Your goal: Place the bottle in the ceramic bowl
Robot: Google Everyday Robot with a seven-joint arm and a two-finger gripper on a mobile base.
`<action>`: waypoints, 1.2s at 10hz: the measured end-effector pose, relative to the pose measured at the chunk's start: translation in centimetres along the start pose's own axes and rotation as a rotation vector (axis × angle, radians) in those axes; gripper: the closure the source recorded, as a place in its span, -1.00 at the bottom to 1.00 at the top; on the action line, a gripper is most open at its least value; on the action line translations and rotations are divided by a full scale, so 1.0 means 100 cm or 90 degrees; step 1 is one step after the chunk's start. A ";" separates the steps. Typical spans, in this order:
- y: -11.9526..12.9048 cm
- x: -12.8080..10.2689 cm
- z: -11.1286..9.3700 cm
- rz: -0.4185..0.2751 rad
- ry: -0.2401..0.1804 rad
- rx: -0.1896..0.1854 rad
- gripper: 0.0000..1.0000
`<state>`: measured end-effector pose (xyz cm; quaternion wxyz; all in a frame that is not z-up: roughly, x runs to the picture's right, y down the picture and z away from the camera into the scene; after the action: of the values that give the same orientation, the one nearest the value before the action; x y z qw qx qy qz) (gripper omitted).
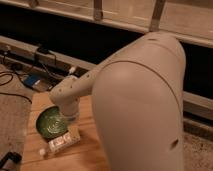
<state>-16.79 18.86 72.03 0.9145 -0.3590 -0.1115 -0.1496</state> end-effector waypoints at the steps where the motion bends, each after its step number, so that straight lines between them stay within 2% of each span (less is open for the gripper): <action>1: 0.001 0.003 0.000 0.000 0.002 0.001 -0.60; 4: 0.007 0.027 -0.003 0.035 0.007 0.011 -0.60; 7: 0.013 0.038 0.010 0.052 0.000 0.000 -0.60; 12: 0.013 0.021 0.041 0.030 -0.015 -0.040 -0.60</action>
<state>-14.79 22.19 74.83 0.9048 -0.3915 -0.1092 -0.1273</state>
